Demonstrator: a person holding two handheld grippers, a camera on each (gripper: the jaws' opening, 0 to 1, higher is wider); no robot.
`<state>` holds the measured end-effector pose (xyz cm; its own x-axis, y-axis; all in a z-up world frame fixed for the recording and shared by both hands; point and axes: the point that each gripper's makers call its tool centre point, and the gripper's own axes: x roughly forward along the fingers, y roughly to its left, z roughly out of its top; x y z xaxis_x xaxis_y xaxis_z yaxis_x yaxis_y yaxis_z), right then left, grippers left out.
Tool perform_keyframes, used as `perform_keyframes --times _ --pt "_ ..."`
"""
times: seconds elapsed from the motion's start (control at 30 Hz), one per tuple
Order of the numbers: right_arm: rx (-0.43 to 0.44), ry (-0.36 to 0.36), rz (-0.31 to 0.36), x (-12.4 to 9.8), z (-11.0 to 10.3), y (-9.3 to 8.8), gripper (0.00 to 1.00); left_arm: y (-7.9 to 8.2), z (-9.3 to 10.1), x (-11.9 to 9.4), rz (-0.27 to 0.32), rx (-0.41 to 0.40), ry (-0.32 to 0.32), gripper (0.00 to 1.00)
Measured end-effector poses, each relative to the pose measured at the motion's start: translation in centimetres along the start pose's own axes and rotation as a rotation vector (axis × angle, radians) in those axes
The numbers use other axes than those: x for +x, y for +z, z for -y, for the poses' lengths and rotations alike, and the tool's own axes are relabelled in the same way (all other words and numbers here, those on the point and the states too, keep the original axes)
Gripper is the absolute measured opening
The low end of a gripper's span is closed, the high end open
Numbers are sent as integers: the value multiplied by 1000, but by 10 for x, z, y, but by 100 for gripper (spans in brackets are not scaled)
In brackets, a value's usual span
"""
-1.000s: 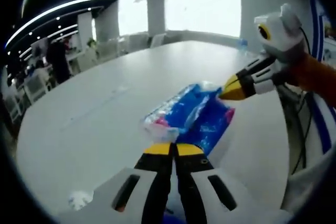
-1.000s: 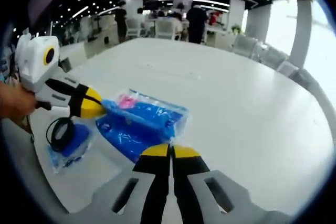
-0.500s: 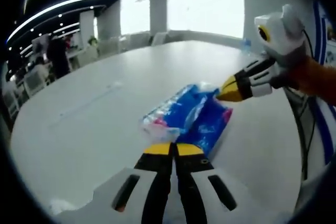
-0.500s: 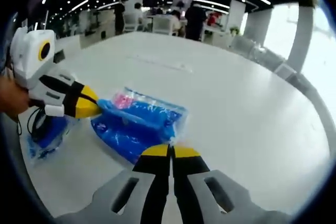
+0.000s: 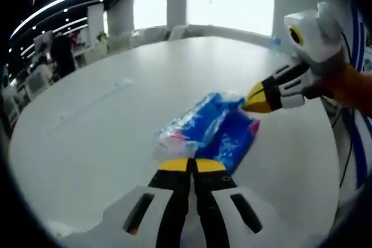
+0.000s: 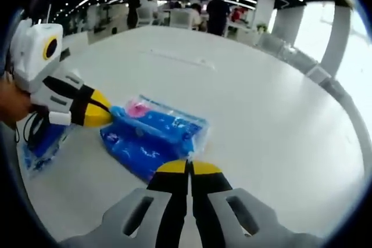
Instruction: Arrange the tabletop items into an orderly group along one side of the table until the central work area is clear of visible clutter.
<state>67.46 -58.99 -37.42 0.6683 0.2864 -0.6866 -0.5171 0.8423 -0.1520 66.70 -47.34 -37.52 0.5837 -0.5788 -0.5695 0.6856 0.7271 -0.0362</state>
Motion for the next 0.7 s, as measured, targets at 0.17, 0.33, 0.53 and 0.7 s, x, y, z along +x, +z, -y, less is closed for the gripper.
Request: perform_keyframes --times 0.17,0.33,0.53,0.7 --pt "12 -2 4 3 4 0 1 0 3 1 -2 6 -4 0" --pt "19 -5 0 5 3 -1 2 -2 6 1 -1 6 -8 0" --pt "32 -8 -5 7 5 -4 5 -2 6 2 1 -12 -8 2" --pt "42 -15 -3 5 6 -4 6 0 7 0 5 -5 -2 8"
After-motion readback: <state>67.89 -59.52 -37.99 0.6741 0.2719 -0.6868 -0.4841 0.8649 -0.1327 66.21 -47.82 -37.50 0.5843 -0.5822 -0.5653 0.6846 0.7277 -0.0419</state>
